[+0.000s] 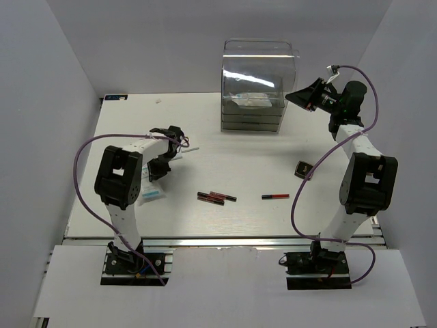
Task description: Organize the makeup
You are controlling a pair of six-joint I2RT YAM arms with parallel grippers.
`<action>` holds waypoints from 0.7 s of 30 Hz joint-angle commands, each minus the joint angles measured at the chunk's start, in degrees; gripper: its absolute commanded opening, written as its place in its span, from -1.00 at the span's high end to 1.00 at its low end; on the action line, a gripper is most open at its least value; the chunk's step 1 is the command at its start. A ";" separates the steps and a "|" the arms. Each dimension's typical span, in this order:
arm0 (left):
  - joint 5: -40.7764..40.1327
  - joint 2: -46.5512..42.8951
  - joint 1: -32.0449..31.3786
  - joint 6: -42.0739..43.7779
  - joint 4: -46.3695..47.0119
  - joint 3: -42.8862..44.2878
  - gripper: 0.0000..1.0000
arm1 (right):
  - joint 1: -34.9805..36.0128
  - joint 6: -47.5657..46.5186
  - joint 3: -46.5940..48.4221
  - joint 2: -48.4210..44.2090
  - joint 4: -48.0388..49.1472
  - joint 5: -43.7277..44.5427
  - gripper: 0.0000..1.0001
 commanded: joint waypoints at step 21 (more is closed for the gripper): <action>47.44 -34.68 -2.86 -16.84 46.02 -13.58 1.00 | -0.79 0.07 0.02 -3.16 2.81 -1.52 0.40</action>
